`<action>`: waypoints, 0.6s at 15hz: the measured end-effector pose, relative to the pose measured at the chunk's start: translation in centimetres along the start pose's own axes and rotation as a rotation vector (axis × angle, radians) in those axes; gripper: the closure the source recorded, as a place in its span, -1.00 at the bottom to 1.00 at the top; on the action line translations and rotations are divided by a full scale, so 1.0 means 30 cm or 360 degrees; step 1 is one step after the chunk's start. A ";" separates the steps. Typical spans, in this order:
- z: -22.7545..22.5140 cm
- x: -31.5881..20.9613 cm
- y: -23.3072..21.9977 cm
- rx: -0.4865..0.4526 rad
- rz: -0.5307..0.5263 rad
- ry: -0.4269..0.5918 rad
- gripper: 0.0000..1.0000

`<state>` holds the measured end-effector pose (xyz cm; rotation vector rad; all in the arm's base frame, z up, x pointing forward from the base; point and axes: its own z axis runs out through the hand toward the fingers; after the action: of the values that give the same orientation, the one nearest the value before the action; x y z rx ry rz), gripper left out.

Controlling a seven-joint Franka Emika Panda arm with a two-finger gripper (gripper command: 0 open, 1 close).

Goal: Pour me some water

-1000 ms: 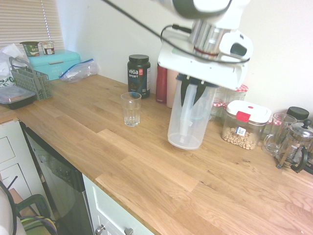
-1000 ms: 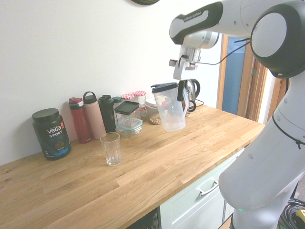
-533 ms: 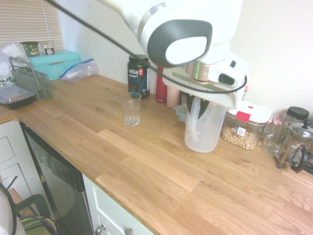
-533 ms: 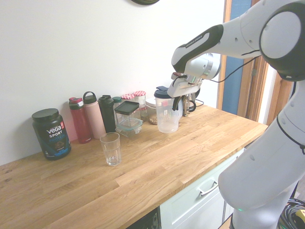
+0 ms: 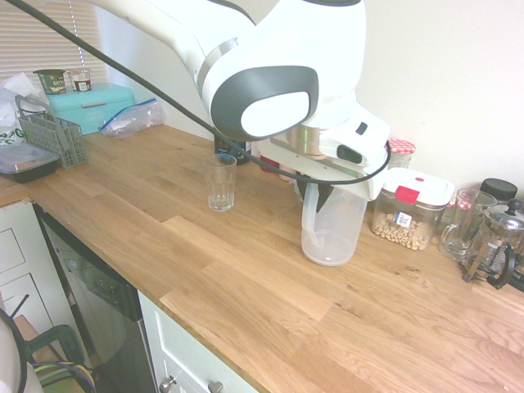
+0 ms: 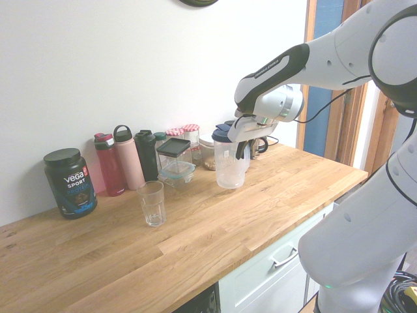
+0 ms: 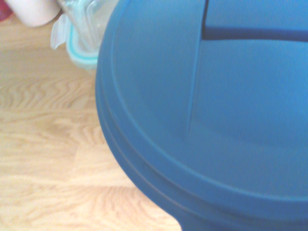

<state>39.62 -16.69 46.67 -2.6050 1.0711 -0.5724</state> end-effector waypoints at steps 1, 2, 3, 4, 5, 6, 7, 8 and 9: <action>0.015 -0.004 0.003 -0.0005 0.0002 0.0011 1.00; 0.027 -0.004 0.005 -0.0008 0.0006 0.0017 1.00; 0.040 -0.002 0.007 -0.0013 0.0012 0.0023 1.00; 0.053 0.001 0.009 -0.0021 0.0021 0.0024 -1.00; 0.066 0.002 0.013 -0.0028 0.0032 0.0020 -1.00; 0.076 0.003 0.016 -0.0034 0.0043 0.0015 -1.00; 0.078 0.004 0.017 -0.0034 0.0050 0.0018 -1.00; 0.078 0.004 0.017 -0.0034 0.0054 0.0018 -1.00; 0.078 0.004 0.017 -0.0034 0.0055 0.0018 -1.00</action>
<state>40.45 -16.91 44.43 -2.5990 1.1294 -0.5714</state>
